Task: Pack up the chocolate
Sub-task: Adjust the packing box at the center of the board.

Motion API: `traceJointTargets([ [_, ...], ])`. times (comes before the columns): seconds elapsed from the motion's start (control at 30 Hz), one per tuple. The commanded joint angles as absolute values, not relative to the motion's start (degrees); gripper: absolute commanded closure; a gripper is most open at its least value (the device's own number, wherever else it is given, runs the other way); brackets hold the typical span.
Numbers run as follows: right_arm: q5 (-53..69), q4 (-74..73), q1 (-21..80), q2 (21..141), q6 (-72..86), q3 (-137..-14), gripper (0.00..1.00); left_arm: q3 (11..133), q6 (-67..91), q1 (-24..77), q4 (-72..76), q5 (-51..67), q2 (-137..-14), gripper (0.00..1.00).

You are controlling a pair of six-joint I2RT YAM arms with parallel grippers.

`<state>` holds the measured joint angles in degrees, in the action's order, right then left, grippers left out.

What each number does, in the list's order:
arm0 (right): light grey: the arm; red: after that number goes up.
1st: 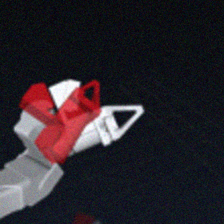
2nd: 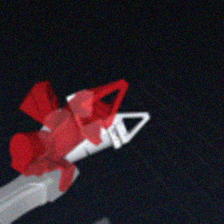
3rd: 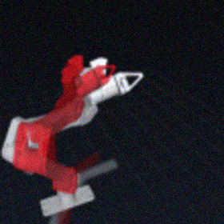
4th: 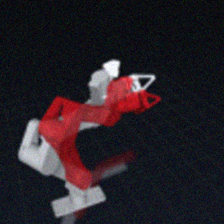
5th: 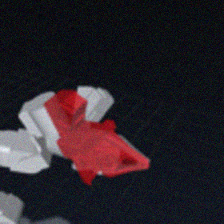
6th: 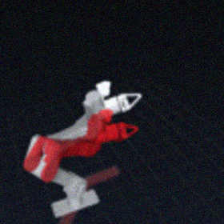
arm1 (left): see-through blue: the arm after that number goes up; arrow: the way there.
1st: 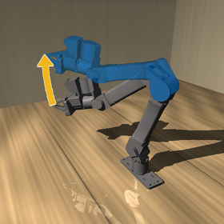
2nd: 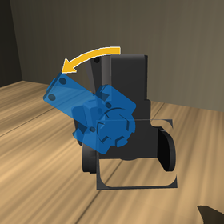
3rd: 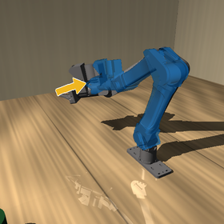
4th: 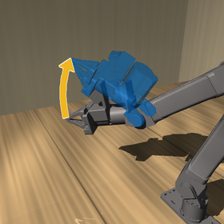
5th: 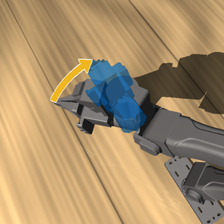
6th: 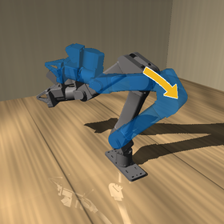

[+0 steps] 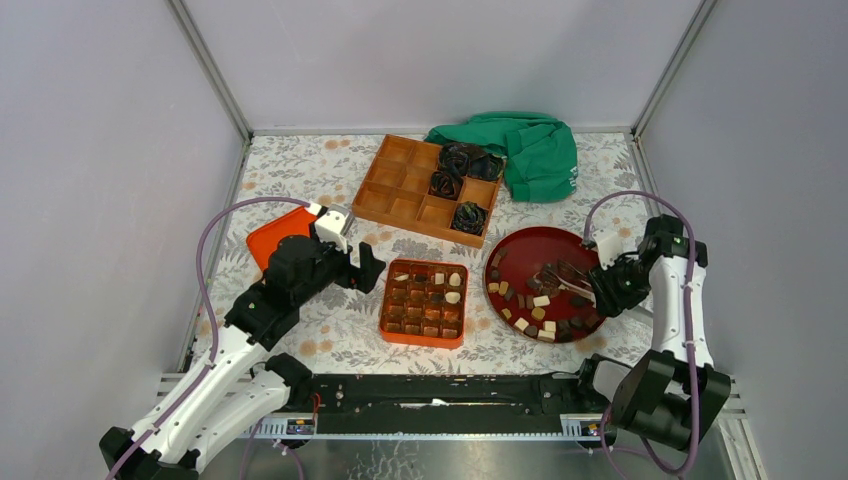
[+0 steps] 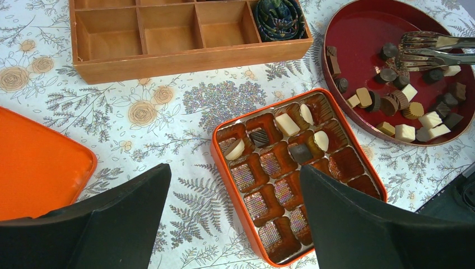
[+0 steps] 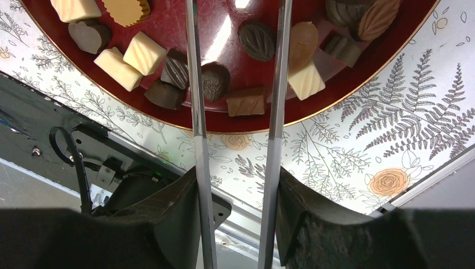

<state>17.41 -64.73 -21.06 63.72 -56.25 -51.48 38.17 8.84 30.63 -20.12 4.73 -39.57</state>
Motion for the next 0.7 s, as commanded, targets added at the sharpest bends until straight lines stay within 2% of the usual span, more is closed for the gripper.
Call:
traceJointTargets([
  [0.0,19.1,-63.5,-21.4,65.4,-55.6,-52.9,0.49,37.6,9.1,30.1,-16.6,5.2,-39.2,0.07],
  [0.67,22.7,-58.9,-20.6,70.8,-54.4,-53.7,0.57,37.6,9.0,30.1,-16.7,4.5,-39.5,0.07],
])
